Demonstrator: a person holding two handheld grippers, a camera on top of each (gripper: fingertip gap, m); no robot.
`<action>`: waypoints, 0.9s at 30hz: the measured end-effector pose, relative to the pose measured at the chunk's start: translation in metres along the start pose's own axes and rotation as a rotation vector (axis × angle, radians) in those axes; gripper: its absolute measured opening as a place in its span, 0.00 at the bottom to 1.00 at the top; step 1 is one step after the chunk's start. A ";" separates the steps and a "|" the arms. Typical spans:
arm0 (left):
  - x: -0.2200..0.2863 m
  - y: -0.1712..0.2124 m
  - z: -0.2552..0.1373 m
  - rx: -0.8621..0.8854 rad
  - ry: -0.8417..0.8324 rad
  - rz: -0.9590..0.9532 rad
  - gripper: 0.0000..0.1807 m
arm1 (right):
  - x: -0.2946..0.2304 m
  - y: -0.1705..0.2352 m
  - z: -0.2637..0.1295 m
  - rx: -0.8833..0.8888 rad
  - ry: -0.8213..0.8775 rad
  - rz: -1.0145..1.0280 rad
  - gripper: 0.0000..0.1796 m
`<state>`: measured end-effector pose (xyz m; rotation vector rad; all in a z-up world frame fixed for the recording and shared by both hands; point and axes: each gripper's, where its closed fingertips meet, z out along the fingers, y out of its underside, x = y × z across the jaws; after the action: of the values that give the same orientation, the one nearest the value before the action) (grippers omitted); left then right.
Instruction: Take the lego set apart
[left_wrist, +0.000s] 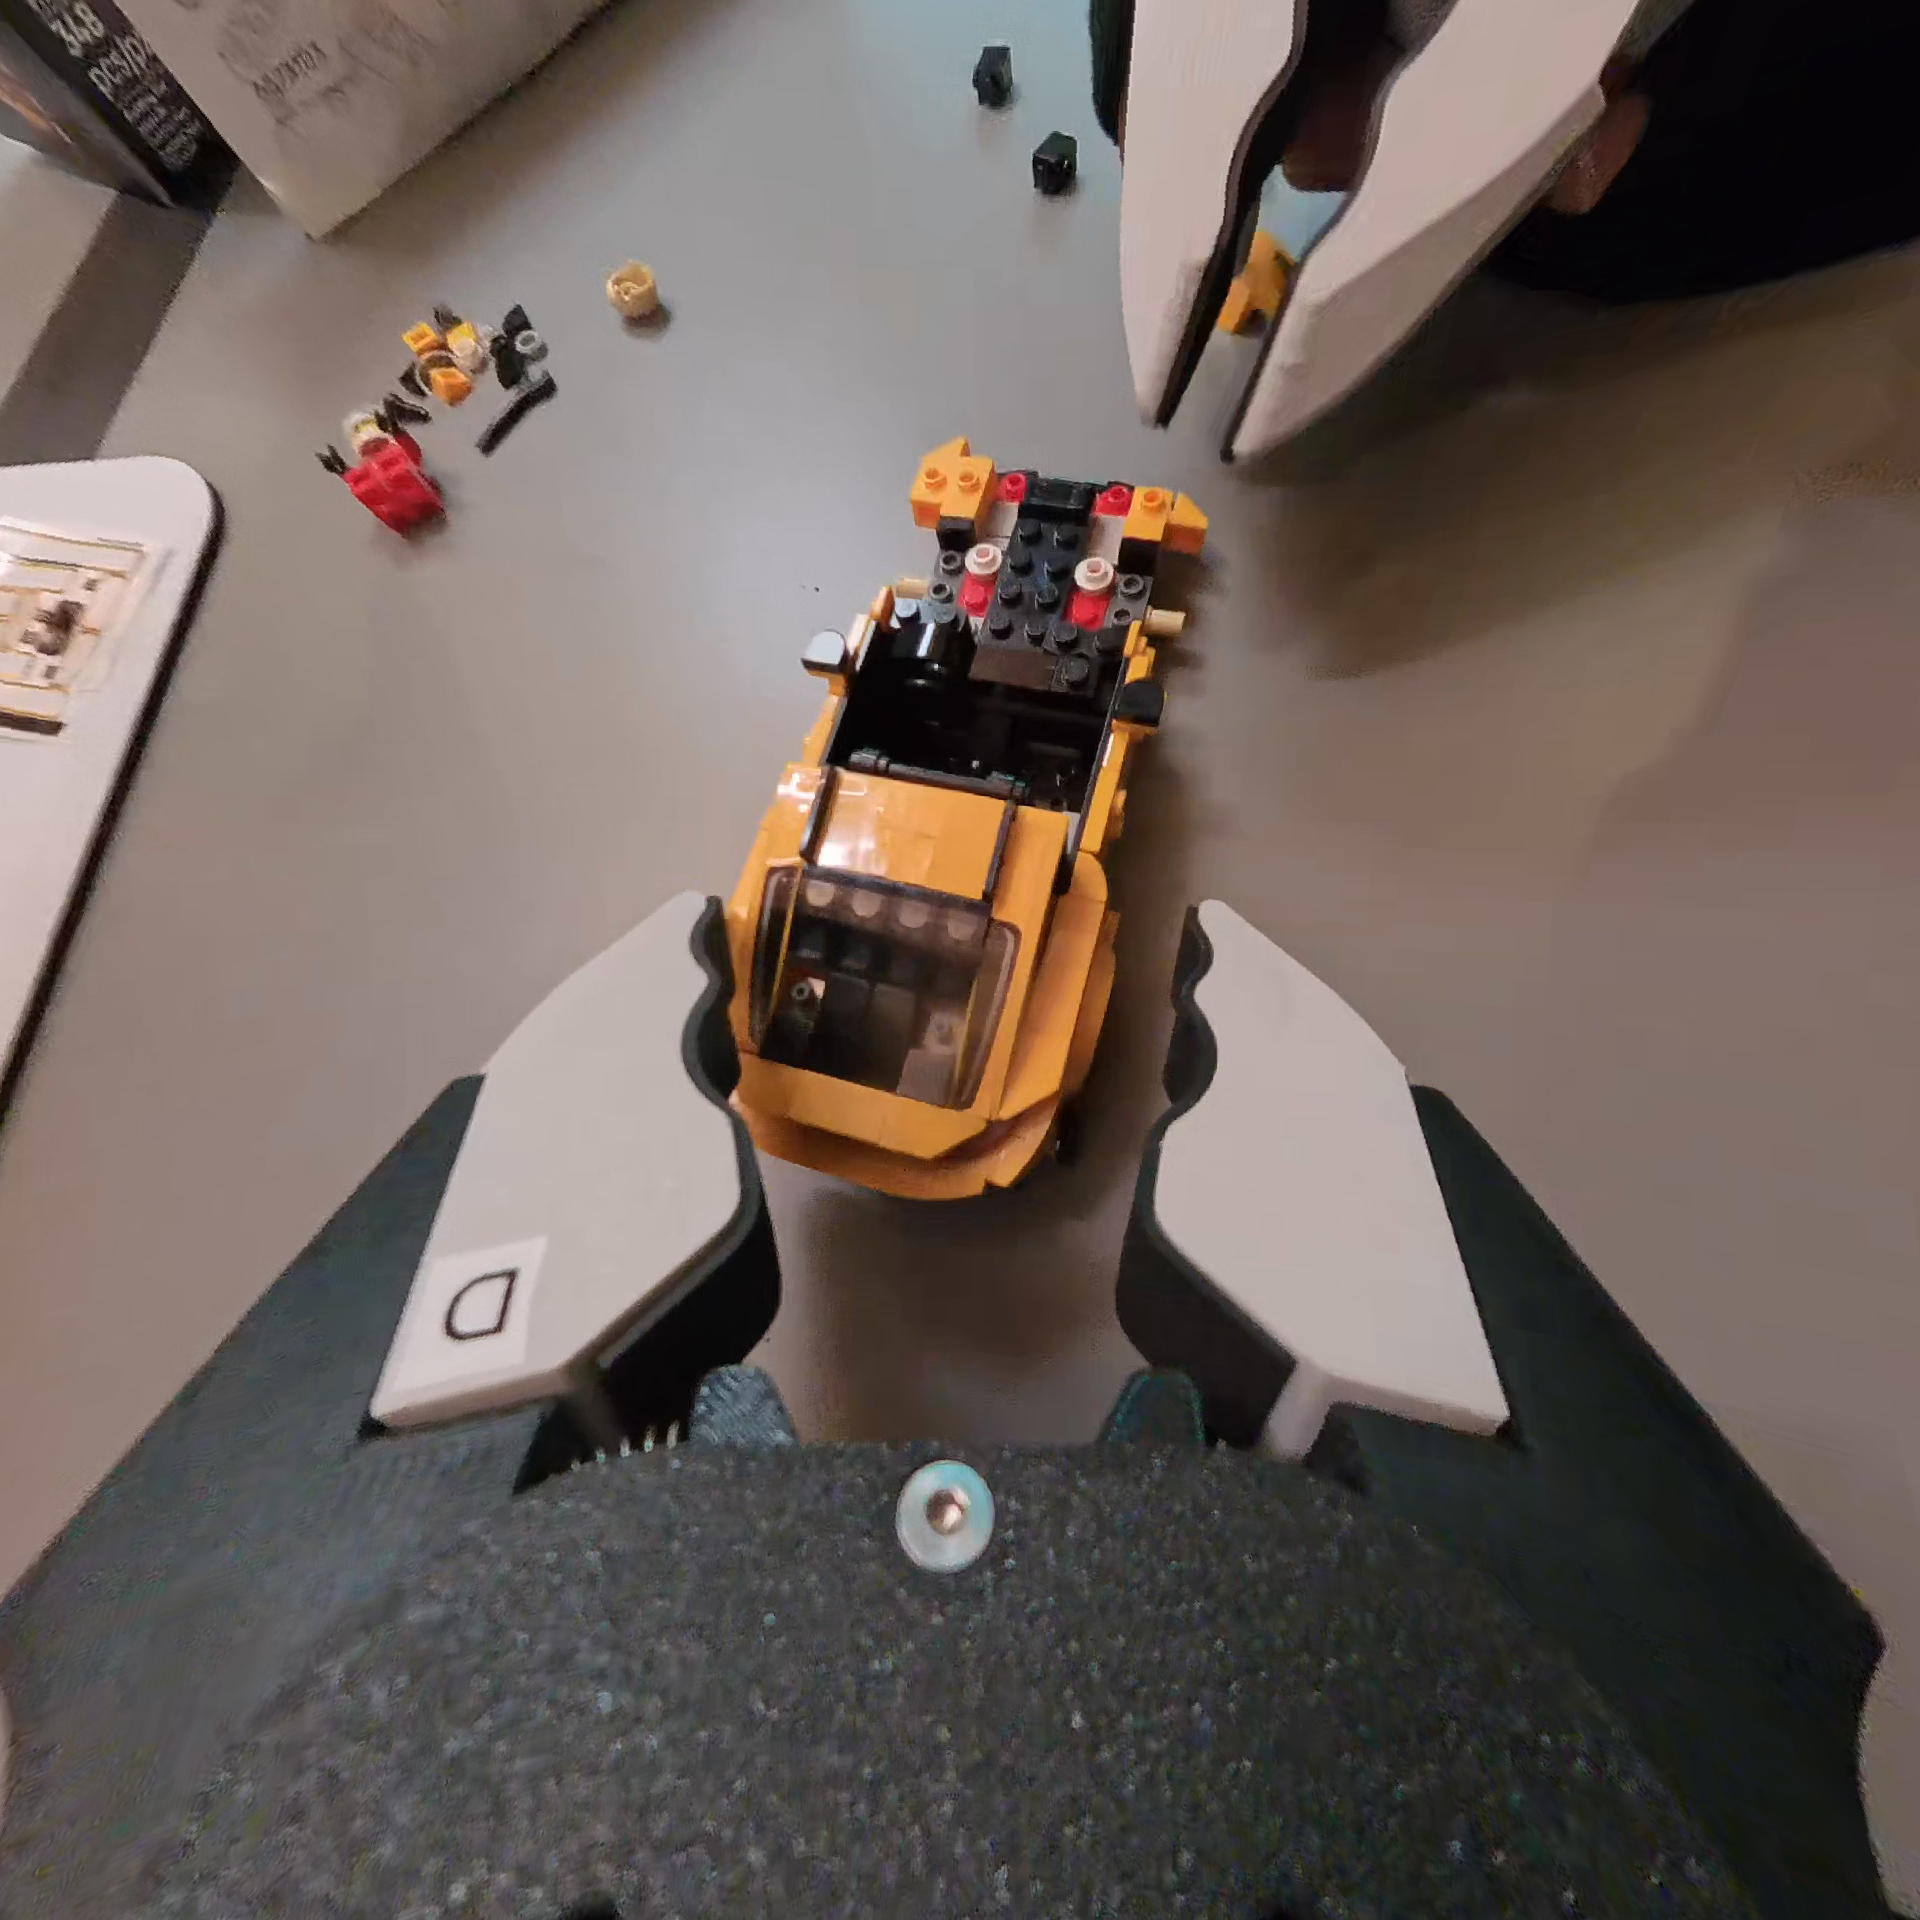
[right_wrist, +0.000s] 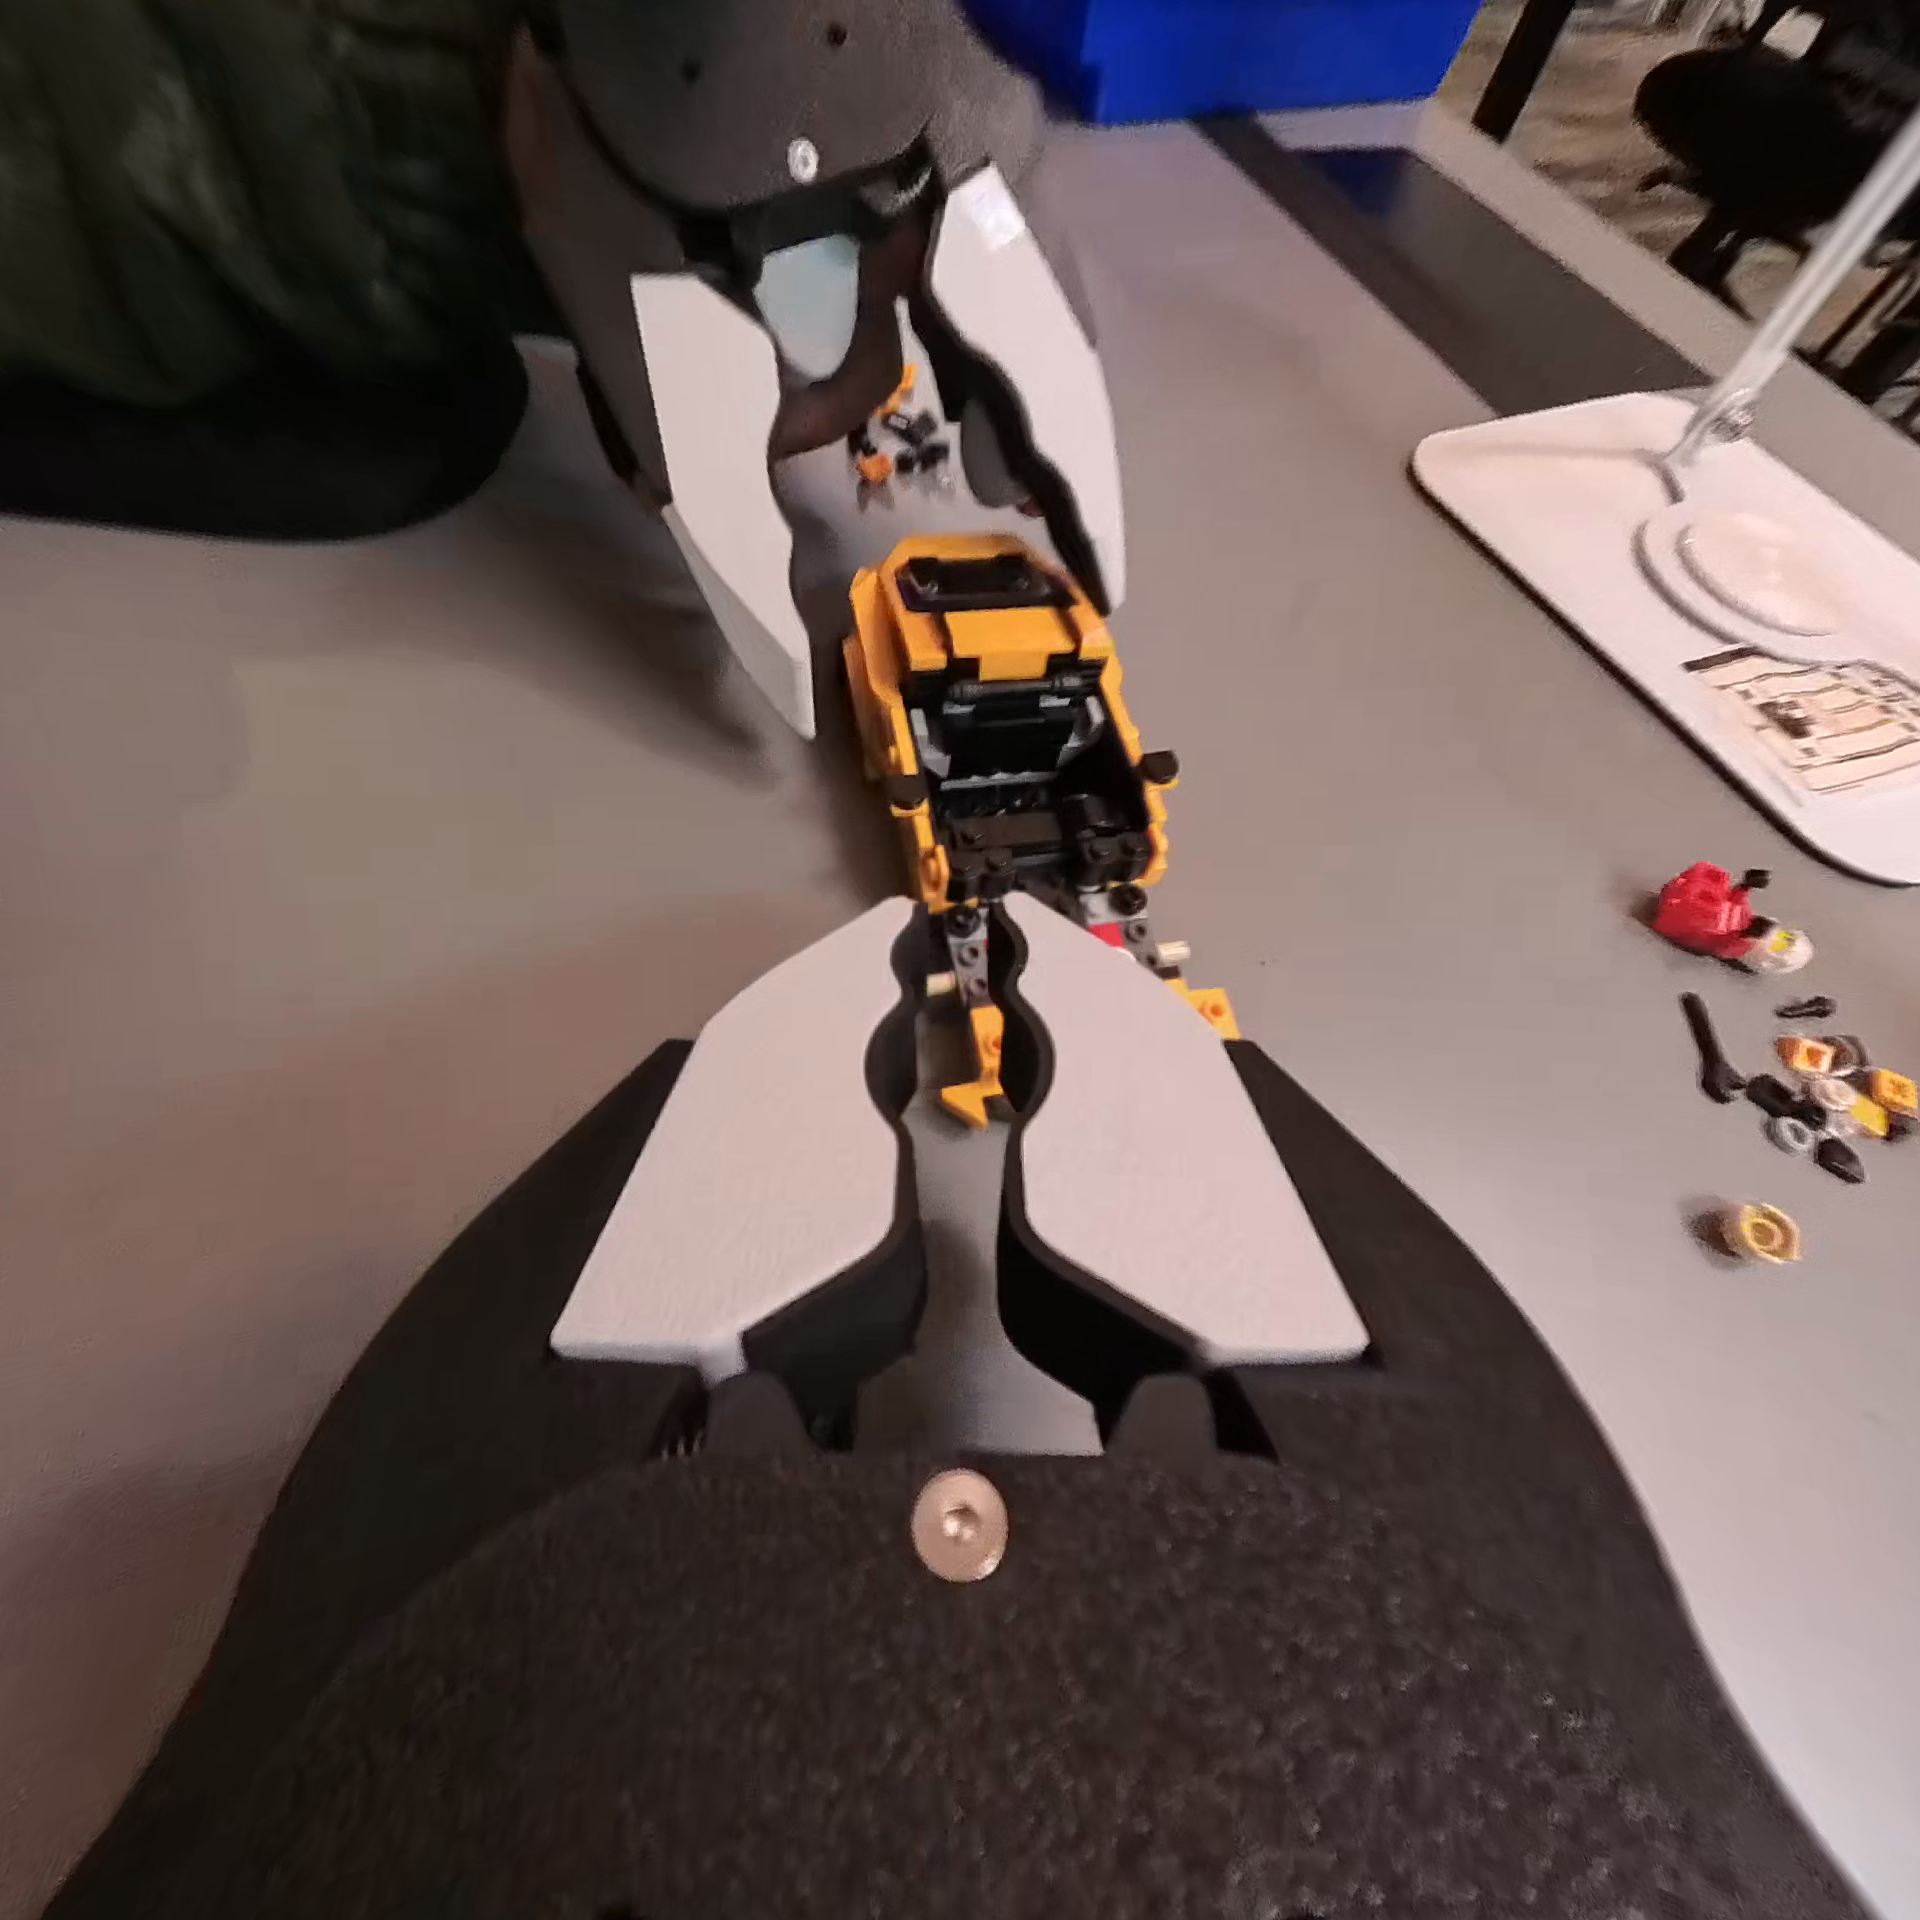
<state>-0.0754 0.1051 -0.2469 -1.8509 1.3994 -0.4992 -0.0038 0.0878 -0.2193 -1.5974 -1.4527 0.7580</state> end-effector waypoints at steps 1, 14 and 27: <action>-0.001 0.000 0.000 -0.006 -0.014 0.015 0.43 | -0.001 0.003 0.003 -0.024 -0.002 -0.015 0.06; 0.000 -0.001 -0.004 0.044 -0.033 0.005 0.35 | -0.004 0.019 0.025 -0.245 -0.118 -0.220 0.07; 0.000 -0.002 -0.004 0.068 -0.033 -0.003 0.35 | -0.002 0.023 0.029 -0.400 -0.276 -0.297 0.05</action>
<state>-0.0771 0.1041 -0.2432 -1.7999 1.3417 -0.5096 -0.0181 0.0909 -0.2537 -1.5512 -2.0930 0.5514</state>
